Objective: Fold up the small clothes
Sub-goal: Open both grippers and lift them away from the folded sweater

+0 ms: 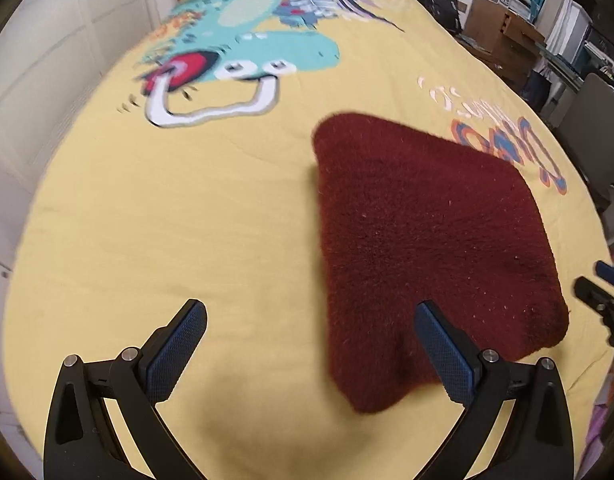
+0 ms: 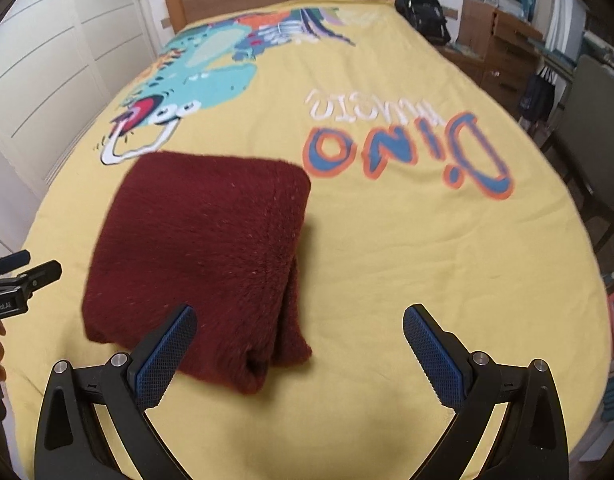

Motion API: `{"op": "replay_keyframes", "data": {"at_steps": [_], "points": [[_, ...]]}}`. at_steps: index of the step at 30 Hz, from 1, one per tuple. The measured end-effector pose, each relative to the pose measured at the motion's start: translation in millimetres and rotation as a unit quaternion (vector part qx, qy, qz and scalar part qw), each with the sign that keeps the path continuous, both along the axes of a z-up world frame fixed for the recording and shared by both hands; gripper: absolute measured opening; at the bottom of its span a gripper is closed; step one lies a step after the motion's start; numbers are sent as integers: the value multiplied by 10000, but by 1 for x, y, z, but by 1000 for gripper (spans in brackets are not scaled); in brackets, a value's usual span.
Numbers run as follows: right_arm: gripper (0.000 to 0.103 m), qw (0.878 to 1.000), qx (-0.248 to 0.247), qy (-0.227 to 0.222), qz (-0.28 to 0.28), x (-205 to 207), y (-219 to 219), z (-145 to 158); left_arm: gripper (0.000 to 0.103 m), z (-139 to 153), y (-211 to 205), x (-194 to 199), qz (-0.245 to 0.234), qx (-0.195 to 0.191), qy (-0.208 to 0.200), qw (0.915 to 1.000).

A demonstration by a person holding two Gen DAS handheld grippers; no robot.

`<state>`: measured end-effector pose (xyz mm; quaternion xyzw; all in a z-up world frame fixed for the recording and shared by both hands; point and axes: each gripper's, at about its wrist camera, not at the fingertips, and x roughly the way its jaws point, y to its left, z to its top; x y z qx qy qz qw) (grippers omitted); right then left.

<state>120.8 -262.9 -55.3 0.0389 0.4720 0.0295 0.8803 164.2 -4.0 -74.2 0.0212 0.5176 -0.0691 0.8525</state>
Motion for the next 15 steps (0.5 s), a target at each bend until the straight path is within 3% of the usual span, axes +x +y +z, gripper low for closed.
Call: {"op": "replay_keyframes", "data": {"at_steps": [6,15], "points": [[103,9996,-160,-246,-5,-41,-6,37,102,37,9,-39,56,217,-310,9993],[103,9985,-321,-347,-271,-97,-17,55,102,58,18,-94,92,464,-492,9977]]}}
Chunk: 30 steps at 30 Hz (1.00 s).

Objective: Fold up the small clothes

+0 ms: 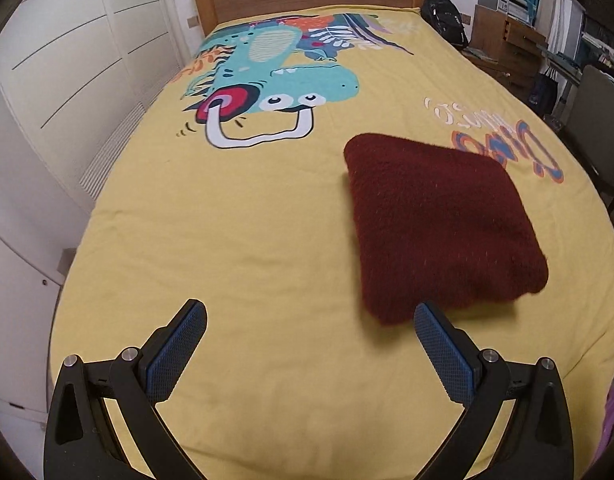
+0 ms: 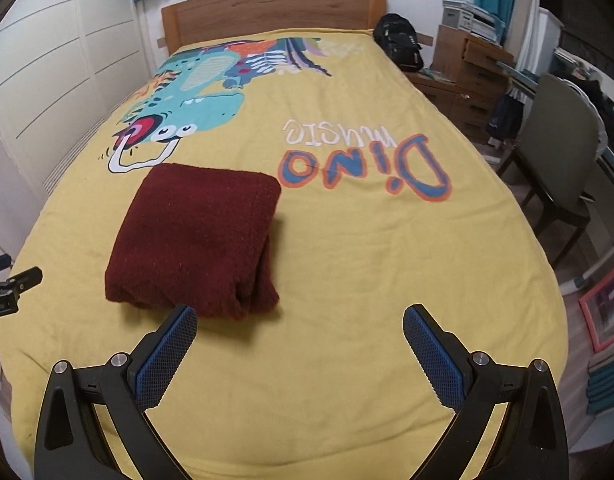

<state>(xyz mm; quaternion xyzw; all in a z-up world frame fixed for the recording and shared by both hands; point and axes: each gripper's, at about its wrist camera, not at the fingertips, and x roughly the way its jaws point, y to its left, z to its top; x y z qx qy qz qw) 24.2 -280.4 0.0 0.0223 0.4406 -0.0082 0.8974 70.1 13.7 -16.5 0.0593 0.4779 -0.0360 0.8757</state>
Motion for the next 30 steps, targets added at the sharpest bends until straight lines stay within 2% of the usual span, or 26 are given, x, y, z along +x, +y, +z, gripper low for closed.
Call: {"op": "replay_keyframes", "data": {"at_steps": [11,30], "points": [[103,9998,-49,27,-212,-31,-6,0,102,-7,1,-24,-36,-37,180,9998],[103,9996,-116,60,-249,-35,-6,-5,102,-12,1,-30,-88,-22,277,9996]]}}
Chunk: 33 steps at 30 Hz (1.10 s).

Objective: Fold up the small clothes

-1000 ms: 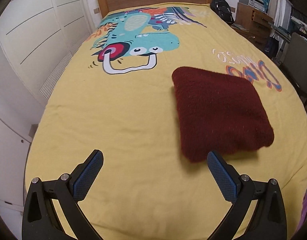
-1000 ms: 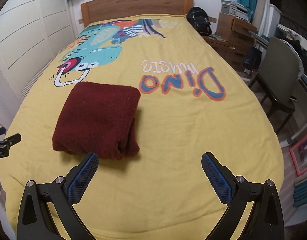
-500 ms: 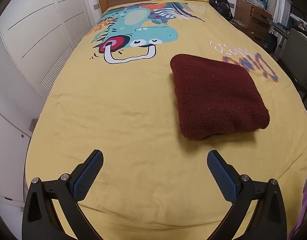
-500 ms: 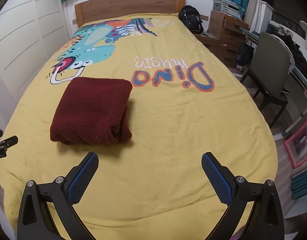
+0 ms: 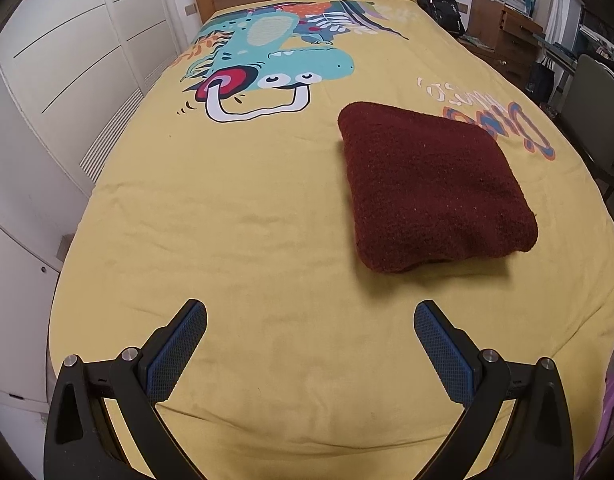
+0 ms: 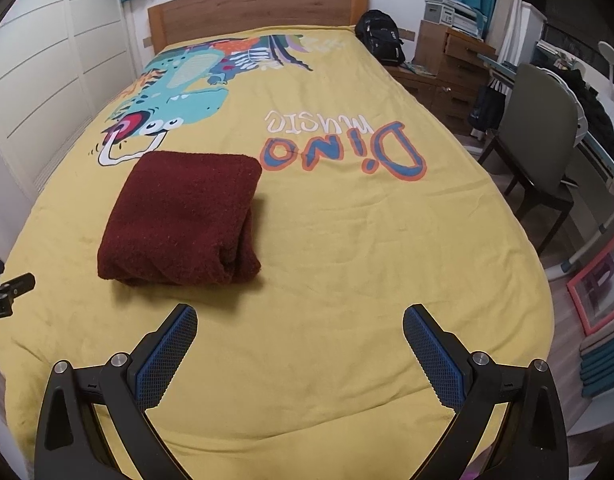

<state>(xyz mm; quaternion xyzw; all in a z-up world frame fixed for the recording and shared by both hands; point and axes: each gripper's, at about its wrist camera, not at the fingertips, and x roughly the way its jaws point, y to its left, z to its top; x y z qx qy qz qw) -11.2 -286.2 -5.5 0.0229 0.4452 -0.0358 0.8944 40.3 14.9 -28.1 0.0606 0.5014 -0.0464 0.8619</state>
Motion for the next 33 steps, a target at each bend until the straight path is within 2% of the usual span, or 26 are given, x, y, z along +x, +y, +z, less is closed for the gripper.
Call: {"op": "replay_keyframes", "data": {"at_steps": [33], "points": [[103,9993,-84,275,221,3,7,-11,102,-3,-1,-6,-55,35,10,10000]]}}
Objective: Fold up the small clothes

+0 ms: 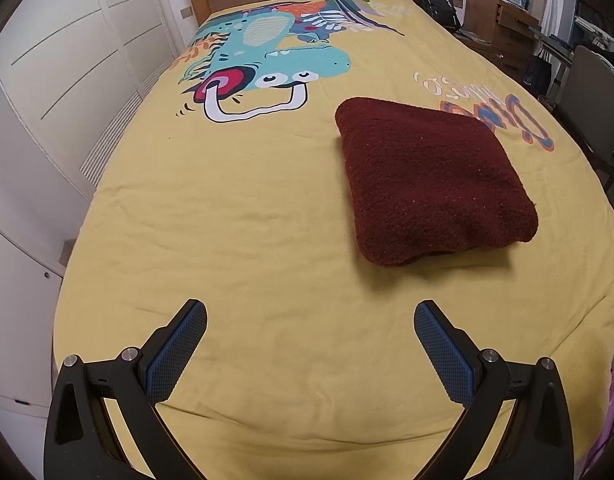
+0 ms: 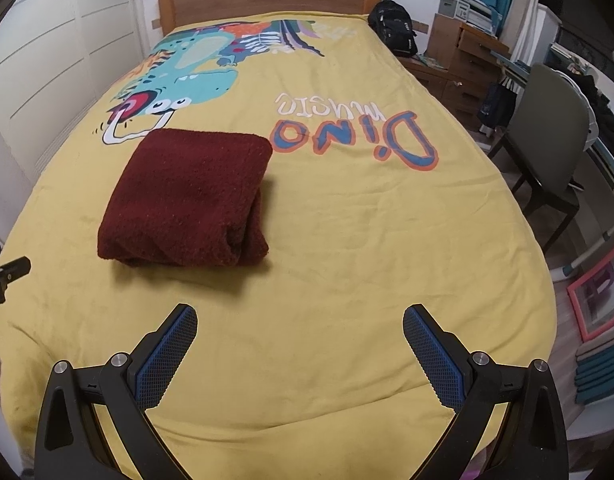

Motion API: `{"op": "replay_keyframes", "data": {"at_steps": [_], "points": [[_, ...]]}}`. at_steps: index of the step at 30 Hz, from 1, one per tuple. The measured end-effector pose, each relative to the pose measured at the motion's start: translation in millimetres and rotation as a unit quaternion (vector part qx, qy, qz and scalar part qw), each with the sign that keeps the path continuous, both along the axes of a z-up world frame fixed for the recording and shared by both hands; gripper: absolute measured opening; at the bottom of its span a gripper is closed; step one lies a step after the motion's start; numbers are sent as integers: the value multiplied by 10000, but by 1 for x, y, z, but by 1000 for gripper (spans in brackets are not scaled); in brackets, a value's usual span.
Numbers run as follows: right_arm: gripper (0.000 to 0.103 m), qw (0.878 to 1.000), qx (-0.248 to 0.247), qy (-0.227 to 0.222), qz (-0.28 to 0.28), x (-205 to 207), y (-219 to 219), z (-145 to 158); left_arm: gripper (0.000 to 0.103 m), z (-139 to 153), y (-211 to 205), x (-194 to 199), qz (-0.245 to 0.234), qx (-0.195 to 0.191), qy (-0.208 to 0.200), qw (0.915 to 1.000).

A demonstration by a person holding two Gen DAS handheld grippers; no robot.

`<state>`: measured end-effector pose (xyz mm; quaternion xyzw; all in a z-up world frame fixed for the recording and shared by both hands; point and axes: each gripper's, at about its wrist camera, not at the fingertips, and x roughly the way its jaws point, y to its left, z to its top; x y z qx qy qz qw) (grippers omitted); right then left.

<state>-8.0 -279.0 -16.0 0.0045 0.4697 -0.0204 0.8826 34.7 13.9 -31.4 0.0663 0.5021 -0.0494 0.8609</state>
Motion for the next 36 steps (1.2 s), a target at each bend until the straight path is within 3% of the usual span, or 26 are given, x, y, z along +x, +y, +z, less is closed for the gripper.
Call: {"op": "replay_keyframes", "data": {"at_steps": [36], "points": [[103,10000,13,64,3,2,0,-1,102,4,-10,-3,-55,-29,-3,10000]]}}
